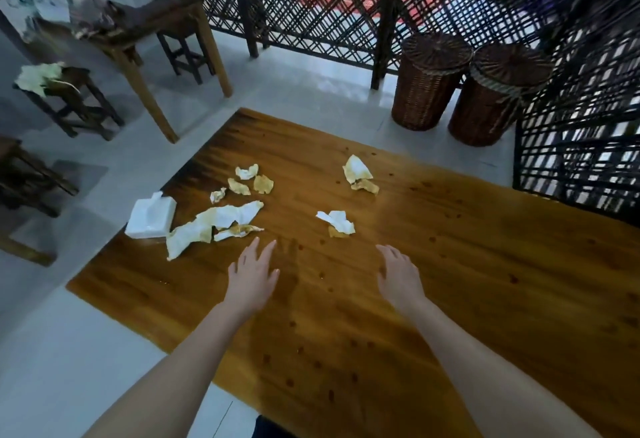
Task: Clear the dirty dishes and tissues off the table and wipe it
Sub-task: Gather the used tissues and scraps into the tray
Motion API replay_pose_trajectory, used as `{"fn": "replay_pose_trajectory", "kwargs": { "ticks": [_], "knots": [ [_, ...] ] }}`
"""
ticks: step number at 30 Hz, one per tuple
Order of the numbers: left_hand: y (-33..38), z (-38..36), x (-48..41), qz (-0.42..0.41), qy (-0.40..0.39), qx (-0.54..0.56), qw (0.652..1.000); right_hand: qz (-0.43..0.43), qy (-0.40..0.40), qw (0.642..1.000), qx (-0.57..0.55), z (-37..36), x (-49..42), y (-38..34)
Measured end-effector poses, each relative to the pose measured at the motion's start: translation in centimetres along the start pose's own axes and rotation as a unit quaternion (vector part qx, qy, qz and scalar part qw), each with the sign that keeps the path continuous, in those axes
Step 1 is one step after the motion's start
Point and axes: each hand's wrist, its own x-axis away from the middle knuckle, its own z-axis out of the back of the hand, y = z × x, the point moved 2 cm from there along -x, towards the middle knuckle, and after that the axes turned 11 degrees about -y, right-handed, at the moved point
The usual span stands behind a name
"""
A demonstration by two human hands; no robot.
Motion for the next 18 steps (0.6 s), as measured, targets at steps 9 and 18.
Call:
{"fn": "replay_pose_trajectory", "kwargs": {
  "ticks": [9,18],
  "knots": [
    [-2.7,3.7,-9.1,-0.075,-0.027,-0.026,0.996,-0.051,0.003,0.999,-0.018,-1.4,-5.3,-4.9],
    [-5.1,5.5,-16.1,-0.140,-0.063,-0.023,0.988,-0.050,-0.055,0.996,0.045,-3.0,-11.8,-9.6]
  ]
}}
